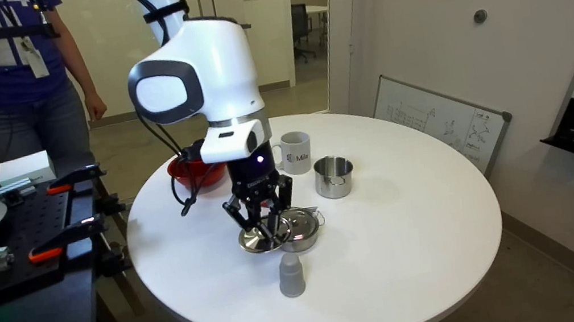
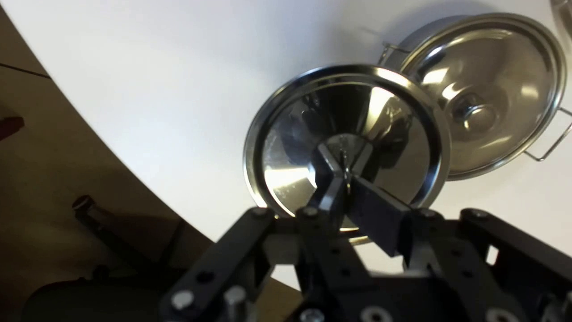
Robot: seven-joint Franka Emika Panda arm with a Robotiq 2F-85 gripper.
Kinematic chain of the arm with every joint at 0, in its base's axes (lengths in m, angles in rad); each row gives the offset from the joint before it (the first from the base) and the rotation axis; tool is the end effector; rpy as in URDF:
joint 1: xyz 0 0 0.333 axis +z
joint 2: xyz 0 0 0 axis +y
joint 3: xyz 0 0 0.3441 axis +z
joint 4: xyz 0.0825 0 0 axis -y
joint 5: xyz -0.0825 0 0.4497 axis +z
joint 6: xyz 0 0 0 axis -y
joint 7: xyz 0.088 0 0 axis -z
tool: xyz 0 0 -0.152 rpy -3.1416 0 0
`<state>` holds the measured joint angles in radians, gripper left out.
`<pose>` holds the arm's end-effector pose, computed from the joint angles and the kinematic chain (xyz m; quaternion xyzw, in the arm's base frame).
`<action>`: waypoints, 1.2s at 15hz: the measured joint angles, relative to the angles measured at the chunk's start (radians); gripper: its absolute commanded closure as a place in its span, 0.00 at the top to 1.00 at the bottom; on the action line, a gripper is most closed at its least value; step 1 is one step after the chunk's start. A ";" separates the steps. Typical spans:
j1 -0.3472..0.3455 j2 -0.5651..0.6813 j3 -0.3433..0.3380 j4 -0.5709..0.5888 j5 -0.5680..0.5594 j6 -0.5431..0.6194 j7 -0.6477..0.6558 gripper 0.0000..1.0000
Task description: Take the lid from the table and put it on the pot next to the cup
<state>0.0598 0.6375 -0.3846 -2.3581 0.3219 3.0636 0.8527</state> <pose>0.4831 -0.2268 0.0136 0.7551 -0.6457 0.0923 0.0659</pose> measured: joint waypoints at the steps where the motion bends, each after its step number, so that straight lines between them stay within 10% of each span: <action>1: 0.006 0.000 0.000 0.016 -0.005 -0.017 -0.008 0.07; 18: 0.027 0.069 0.017 0.281 -0.162 -0.147 -0.079 0.11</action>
<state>0.0869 0.7061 -0.3677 -2.0772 0.1602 2.9165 0.7732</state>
